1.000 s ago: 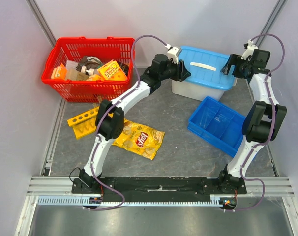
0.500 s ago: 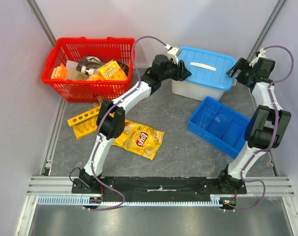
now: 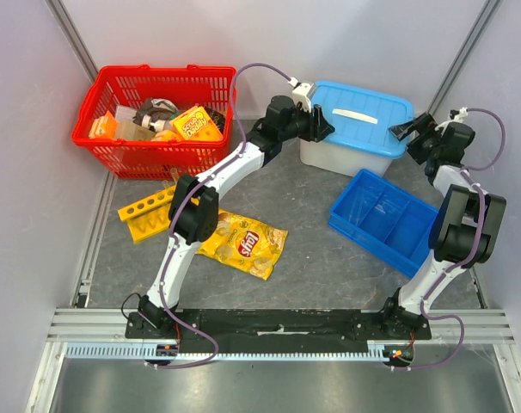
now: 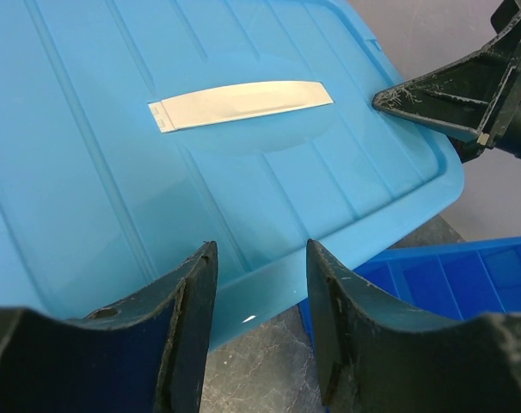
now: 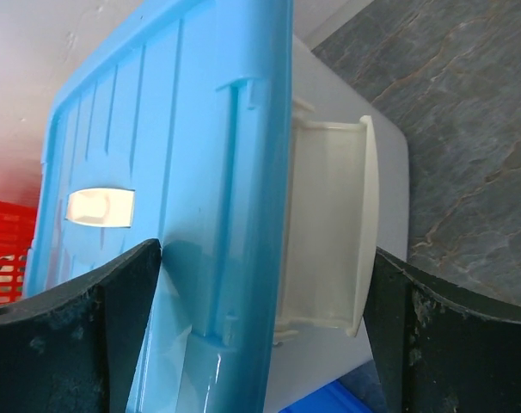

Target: Organize the chemistry lab equipment

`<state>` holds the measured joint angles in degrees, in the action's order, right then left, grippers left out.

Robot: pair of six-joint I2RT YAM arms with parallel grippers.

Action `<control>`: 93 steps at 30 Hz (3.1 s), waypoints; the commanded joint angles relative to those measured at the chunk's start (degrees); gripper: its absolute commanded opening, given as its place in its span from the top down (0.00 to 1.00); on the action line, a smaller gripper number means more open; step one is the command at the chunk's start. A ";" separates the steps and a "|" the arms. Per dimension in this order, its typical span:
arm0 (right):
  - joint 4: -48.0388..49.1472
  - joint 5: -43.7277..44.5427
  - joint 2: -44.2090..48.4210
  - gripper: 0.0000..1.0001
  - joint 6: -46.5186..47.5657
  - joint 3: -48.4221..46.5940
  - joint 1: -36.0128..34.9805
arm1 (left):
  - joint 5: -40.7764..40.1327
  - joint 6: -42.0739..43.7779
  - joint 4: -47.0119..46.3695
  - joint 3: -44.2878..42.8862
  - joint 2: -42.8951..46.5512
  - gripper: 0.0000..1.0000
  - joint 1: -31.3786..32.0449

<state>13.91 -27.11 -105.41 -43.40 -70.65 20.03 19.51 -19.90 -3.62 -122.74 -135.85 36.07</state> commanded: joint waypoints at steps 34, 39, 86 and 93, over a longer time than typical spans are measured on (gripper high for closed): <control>-33.06 33.26 -0.59 0.71 32.58 -21.01 -14.41 | -0.61 -1.37 1.51 -1.72 0.94 0.49 0.31; -34.74 32.48 -2.70 0.71 33.38 -23.12 -14.41 | -0.35 -1.02 2.30 -1.80 2.17 0.49 0.22; -33.60 29.22 -8.68 0.68 57.28 -34.20 -6.23 | -0.17 -10.77 11.00 -5.76 -3.10 0.27 -4.08; -33.16 28.61 -8.68 0.68 57.11 -33.94 -6.06 | 1.14 -11.91 7.57 -5.49 -5.30 0.27 -4.08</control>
<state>-20.12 1.34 -115.35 13.15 -105.41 13.04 19.03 -29.71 7.44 -128.40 -139.02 31.94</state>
